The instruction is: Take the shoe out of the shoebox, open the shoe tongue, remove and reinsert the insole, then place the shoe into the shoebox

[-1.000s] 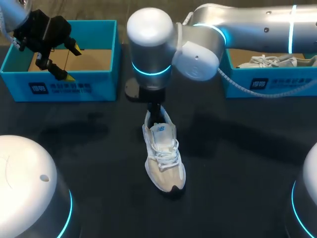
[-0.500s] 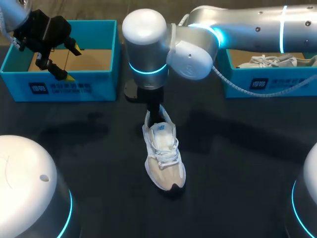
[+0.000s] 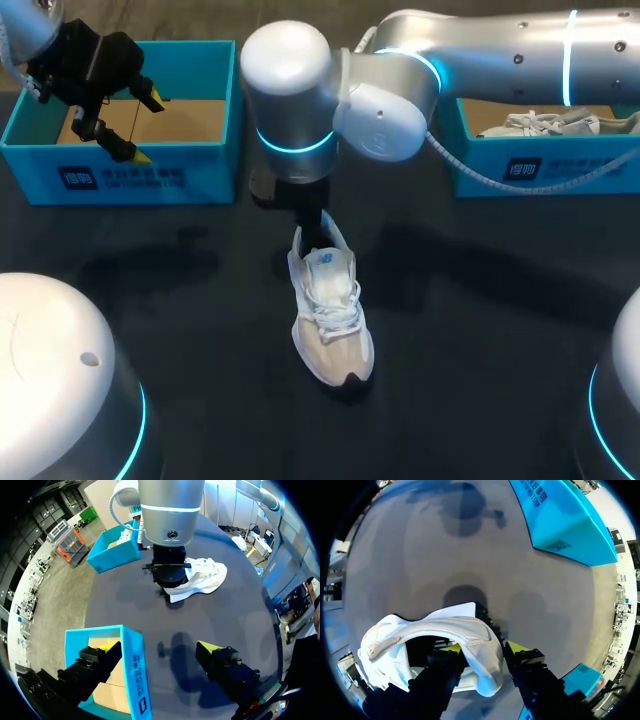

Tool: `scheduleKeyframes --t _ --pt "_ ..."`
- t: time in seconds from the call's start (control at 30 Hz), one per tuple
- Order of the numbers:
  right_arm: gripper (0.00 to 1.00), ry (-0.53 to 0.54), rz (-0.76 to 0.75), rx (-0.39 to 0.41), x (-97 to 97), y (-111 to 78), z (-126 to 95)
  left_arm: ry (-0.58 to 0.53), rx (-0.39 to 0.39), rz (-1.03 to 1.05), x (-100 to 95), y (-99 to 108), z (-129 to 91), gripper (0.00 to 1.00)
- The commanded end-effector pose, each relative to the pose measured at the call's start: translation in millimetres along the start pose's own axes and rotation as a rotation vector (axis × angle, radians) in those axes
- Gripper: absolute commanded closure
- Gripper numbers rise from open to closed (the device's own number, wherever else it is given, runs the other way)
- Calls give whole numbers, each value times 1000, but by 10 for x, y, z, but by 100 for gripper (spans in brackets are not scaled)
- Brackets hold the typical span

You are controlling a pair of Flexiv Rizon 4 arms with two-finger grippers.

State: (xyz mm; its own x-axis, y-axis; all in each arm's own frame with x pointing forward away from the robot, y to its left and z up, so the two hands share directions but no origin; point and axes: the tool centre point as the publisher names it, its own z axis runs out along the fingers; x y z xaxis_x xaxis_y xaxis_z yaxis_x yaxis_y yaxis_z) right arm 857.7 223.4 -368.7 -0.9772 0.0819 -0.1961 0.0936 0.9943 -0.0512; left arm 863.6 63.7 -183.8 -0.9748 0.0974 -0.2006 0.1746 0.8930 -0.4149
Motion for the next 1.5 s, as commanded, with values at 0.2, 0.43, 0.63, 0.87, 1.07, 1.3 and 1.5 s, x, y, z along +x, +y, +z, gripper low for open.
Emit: scheduleKeyframes --t 0.2,0.43,0.63,0.87,1.07,1.3,1.5 --pt "52 -24 -8 5 -28 -28 -83 0 -4 0 11 -3 -13 0" --pt "51 -25 -13 1 -73 -14 -32 0 -4 0 11 -3 -13 0" --pt "53 -14 -29 8 -97 21 52 0 -4 0 11 -3 -13 0" --pt "62 2 -25 11 -56 -1 120 0 -4 0 11 -3 -13 0" --pt "88 9 -10 23 -1 -23 126 0 -4 0 11 -3 -13 0" --pt "100 6 30 35 96 -96 -59 0 -4 0 11 -3 -13 0" --pt "100 19 44 25 215 -181 -398 0 -4 0 11 -3 -13 0"
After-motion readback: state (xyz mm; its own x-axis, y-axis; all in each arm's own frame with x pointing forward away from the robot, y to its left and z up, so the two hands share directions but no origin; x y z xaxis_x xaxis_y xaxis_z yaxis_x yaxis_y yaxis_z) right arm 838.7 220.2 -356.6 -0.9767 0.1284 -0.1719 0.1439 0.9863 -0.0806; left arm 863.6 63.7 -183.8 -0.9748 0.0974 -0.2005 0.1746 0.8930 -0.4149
